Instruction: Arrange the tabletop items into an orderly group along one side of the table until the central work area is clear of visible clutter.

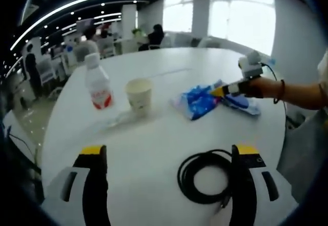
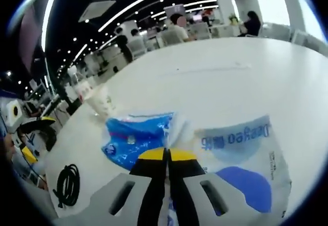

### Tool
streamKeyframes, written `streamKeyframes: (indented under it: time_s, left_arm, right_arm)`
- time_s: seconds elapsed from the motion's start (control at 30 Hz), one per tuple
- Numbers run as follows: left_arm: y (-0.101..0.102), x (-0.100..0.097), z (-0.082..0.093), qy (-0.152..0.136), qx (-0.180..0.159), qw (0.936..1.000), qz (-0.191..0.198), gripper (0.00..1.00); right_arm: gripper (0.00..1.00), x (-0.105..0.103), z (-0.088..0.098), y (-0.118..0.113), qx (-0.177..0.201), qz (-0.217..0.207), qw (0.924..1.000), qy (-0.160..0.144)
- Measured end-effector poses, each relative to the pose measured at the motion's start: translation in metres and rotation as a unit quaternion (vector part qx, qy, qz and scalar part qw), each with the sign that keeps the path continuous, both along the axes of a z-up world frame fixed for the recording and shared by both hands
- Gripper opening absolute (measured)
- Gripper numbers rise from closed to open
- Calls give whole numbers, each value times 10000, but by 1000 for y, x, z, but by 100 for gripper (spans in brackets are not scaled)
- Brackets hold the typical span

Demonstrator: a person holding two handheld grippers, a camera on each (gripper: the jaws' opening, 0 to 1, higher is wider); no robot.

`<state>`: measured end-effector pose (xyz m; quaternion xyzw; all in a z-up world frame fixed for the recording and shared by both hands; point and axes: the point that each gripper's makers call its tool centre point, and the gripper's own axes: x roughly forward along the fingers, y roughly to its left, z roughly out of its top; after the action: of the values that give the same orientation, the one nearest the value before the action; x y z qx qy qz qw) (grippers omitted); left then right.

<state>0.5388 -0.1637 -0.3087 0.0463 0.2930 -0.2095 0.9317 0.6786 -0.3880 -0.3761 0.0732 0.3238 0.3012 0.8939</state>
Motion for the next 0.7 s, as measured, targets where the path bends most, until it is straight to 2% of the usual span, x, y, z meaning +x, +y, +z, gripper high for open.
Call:
streamKeyframes:
  time_s: [0.2,0.23,0.5,0.7]
  left_arm:
    - [0,0,0,-1,11,10000,-4,98]
    - [0,0,0,-6,15,10000,-14,98]
    - [-2,-1,0,17,25,10000,-51,97]
    - [-2,-2,-1,18,33,10000,-54,97]
  right_arm:
    - [1,-4,13,4,424,20,9990,110]
    - [1,-5,17,7,651,-7,9977,187]
    - [1,-4,33,4,949,-43,9953,214]
    - [1,-2,54,2,1254,-87,9920,144]
